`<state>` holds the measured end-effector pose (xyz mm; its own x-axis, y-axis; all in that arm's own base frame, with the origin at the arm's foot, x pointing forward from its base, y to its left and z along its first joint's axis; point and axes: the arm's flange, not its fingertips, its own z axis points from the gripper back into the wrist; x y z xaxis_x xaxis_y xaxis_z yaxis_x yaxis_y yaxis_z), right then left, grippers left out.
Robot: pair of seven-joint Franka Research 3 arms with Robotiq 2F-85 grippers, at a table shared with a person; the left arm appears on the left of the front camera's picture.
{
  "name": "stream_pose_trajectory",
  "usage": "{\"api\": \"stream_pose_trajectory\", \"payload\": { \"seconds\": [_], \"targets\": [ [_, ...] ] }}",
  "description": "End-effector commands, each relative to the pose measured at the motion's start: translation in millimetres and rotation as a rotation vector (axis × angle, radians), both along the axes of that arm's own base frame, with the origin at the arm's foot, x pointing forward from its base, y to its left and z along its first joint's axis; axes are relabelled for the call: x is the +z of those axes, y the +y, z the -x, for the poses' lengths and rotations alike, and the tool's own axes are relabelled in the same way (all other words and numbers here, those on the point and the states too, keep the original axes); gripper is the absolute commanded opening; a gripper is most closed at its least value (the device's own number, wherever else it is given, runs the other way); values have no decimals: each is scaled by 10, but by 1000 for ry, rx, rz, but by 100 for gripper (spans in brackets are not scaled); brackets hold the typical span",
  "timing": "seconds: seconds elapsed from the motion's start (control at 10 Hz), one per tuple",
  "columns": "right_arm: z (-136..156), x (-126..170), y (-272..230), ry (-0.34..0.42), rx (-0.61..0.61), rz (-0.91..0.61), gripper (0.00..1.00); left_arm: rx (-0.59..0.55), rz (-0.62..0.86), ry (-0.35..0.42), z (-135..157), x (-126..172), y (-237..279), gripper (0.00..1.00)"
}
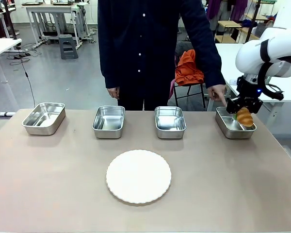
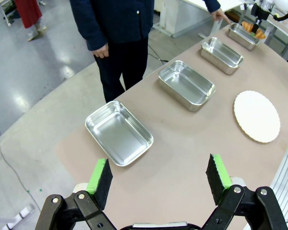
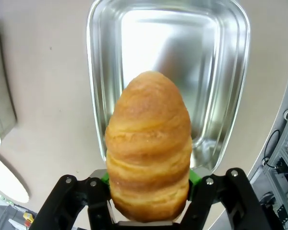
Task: Place the bread in the container.
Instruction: Place the Butter Roll into the Airtight Container indicated by the human.
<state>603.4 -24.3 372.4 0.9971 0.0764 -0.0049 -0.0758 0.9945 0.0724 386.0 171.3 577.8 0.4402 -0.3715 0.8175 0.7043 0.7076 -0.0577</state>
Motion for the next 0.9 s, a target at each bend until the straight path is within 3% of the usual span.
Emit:
{"api": "stream_pose_trajectory", "payload": {
  "seconds": [0.0, 0.3, 0.4, 0.5, 0.6, 0.8],
  "targets": [
    [-272, -94, -48, -27, -32, -10, 33, -6, 6, -3, 4, 11, 7, 100],
    [-425, -196, -67, -19, -11, -33, 33, -6, 6, -3, 4, 11, 7, 100],
    [-425, -215, -86, -26, -4, -5, 74, -6, 6, -3, 4, 11, 7, 100],
    [-432, -219, -83, -27, -6, -7, 89, -6, 6, -3, 4, 11, 7, 100],
    [-421, -219, -76, -27, -3, -10, 100, -6, 6, -3, 4, 11, 7, 100],
    [-395, -188, -73, -28, -5, -14, 100, -6, 6, -3, 4, 11, 7, 100]
  ]
}}
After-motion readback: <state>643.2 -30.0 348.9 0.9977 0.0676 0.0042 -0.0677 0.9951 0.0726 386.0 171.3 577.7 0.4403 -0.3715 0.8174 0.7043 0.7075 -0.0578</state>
